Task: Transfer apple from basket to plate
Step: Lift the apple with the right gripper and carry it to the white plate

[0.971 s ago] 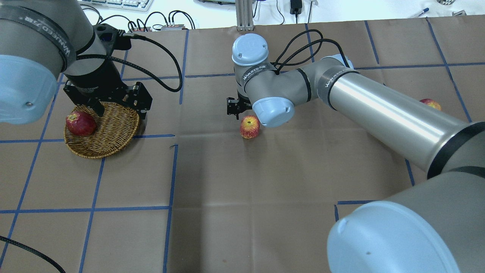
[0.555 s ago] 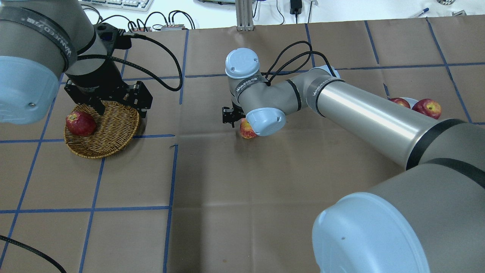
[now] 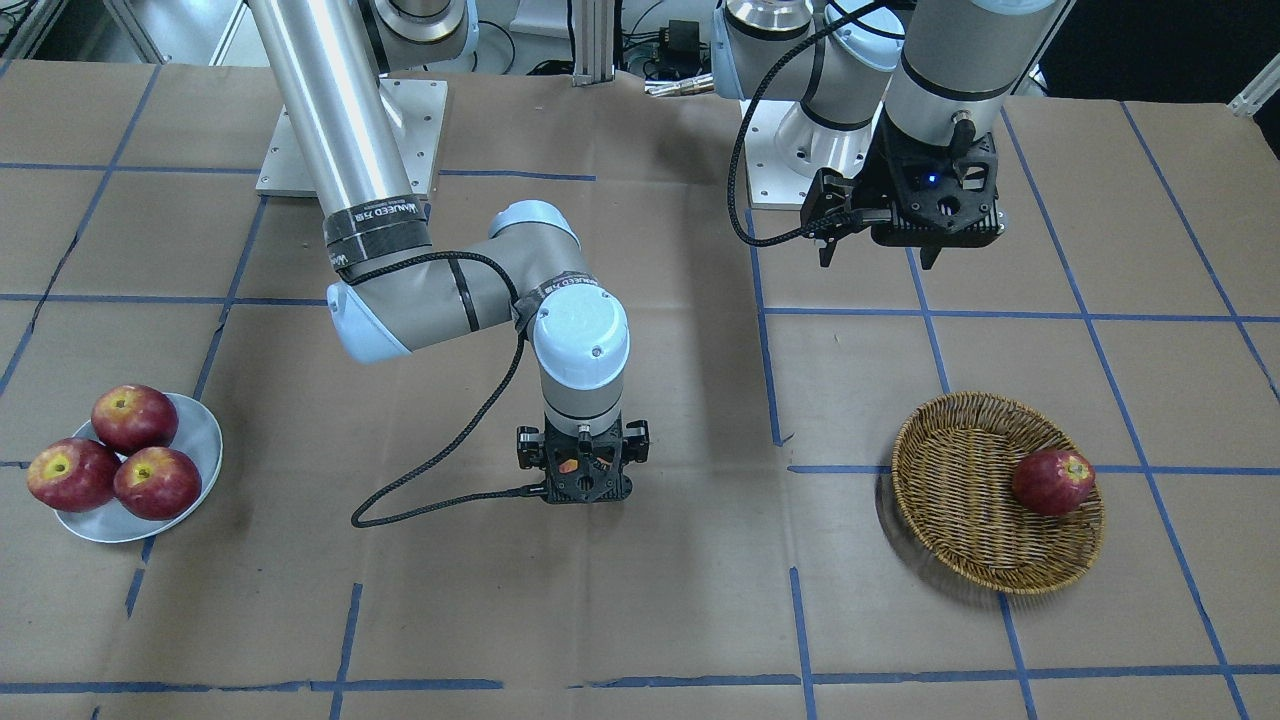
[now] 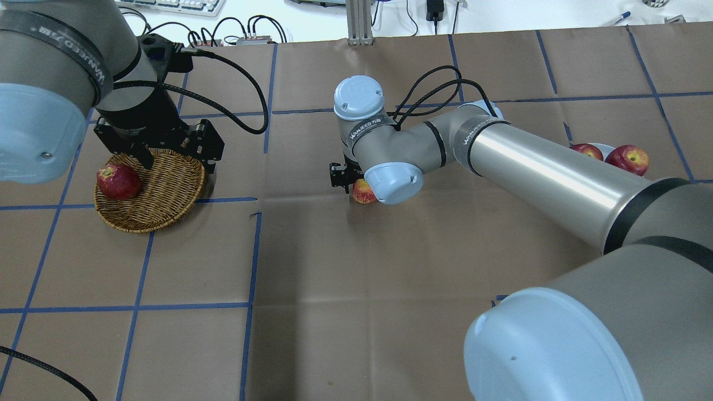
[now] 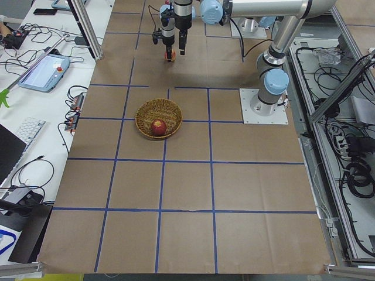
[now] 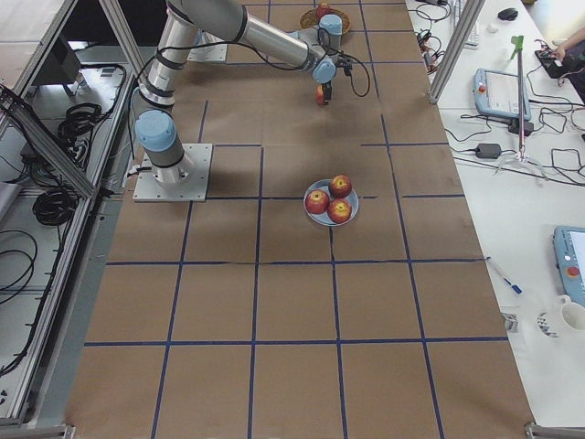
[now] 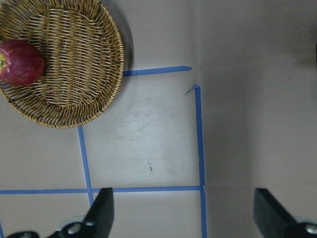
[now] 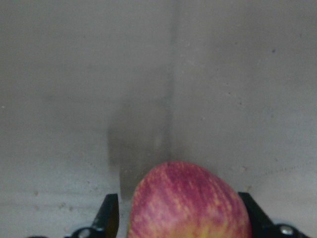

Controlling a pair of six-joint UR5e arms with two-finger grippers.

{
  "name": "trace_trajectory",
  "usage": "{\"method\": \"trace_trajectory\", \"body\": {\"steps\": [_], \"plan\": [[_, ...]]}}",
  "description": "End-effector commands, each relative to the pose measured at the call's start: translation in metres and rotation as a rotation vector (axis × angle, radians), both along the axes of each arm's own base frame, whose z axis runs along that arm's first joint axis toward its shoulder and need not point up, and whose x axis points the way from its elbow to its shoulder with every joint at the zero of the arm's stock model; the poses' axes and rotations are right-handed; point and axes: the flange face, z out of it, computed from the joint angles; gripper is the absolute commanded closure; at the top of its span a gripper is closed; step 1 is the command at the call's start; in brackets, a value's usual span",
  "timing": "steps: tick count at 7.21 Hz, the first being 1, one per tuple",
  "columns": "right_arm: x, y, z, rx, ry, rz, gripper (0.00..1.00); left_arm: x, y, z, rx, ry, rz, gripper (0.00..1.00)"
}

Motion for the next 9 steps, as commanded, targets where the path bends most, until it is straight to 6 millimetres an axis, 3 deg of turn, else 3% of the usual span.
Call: {"method": "trace_trajectory", "body": {"steps": [1,2,4,6,7,8,9], "plan": [[-0.003,0.003,-0.001,0.006,0.003,-0.005,0.58,-0.003,-0.001,-0.002,0.001,0.002,-0.003,0.01],[-0.003,-0.002,0.009,-0.011,-0.006,-0.008,0.61,-0.004,0.0,-0.001,0.0,0.0,-0.006,0.01],[-0.036,-0.005,0.076,-0.035,-0.017,-0.043,0.6,-0.005,-0.005,0.002,-0.04,0.007,-0.008,0.01],[-0.124,-0.018,0.133,-0.028,-0.011,-0.046,0.6,-0.007,-0.005,0.005,-0.051,0.012,-0.006,0.01],[-0.188,-0.029,0.152,-0.018,0.0,-0.02,0.6,-0.012,-0.004,0.007,-0.054,0.015,-0.012,0.01],[-0.253,-0.036,0.162,-0.014,0.005,0.012,0.6,-0.012,-0.004,0.01,-0.06,0.015,-0.012,0.01],[-0.315,-0.031,0.158,0.001,0.01,0.084,0.6,-0.012,-0.005,0.011,-0.062,0.015,-0.012,0.01]]}}
